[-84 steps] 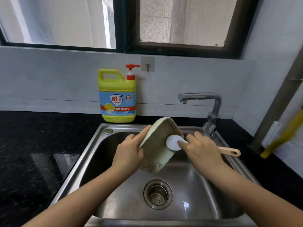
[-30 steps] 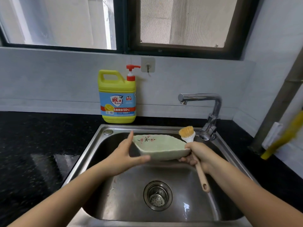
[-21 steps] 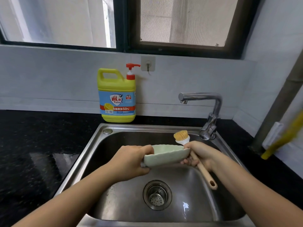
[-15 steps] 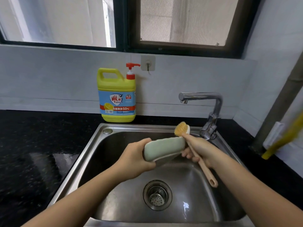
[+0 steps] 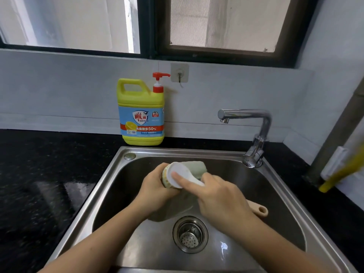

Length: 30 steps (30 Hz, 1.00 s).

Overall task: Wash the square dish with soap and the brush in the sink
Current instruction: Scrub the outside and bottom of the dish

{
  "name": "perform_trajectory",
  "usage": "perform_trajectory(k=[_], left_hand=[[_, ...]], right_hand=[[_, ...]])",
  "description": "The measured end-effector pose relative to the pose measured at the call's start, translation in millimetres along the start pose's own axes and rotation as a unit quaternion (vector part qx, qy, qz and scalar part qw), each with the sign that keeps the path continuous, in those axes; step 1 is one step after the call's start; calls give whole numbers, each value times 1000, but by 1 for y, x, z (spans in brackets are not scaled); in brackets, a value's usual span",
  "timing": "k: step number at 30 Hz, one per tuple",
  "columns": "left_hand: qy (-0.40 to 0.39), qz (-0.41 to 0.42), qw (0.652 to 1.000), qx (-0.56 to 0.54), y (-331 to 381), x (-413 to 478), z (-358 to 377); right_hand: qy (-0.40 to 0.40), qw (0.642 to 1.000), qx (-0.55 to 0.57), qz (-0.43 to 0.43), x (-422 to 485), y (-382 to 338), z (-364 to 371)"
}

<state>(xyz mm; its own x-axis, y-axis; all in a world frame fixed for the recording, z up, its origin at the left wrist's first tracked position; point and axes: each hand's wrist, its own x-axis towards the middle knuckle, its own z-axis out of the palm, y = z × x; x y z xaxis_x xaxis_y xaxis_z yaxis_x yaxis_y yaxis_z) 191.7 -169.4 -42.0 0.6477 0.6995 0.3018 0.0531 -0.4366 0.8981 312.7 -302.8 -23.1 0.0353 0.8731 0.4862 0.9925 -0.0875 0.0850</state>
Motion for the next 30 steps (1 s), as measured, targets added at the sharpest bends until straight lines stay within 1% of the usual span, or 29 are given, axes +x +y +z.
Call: perform_trajectory(k=[2, 5, 8, 11, 14, 16, 17, 18, 21, 23, 25, 27, 29, 30], left_hand=[[-21, -2, 1000, 16, -2, 0, -4], [-45, 15, 999, 26, 0, -1, -6], [-41, 22, 999, 13, 1, -1, -4], [-54, 21, 998, 16, -1, -1, -2], [-61, 30, 997, 20, -4, -2, 0], [-51, 33, 998, 19, -5, -2, 0], [-46, 34, 998, 23, -5, -1, -1], [-42, 35, 998, 29, -5, -1, -2], [-24, 39, 998, 34, -2, 0, -6], [-27, 46, 998, 40, 1, 0, -6], [-43, 52, 997, 50, 3, -2, -3], [-56, 51, 995, 59, 3, -3, 1], [-60, 42, 995, 62, 2, -4, 4], [-53, 36, 997, 53, 1, -4, 5]], right_hand=[[0, 999, -3, 52, 7, 5, -6], [-74, 983, 11, 168, 5, 34, -5], [-105, 968, 4, 227, -1, 49, -3], [-104, 972, 34, 207, -1, 35, -7], [-49, 991, 23, 120, 0, 5, -11], [-20, 997, 16, 78, -4, -10, -7], [-14, 997, 8, 70, -5, -11, -4], [-14, 997, 3, 80, -6, -8, -1], [-57, 984, -21, 166, -1, 17, -3], [-96, 969, 14, 228, -5, 39, -2], [-102, 961, 39, 252, -3, 42, -5], [-95, 970, 35, 222, 0, 27, -12], [-40, 987, -20, 152, 1, 7, -11], [-17, 991, -30, 130, -1, -1, -10]])
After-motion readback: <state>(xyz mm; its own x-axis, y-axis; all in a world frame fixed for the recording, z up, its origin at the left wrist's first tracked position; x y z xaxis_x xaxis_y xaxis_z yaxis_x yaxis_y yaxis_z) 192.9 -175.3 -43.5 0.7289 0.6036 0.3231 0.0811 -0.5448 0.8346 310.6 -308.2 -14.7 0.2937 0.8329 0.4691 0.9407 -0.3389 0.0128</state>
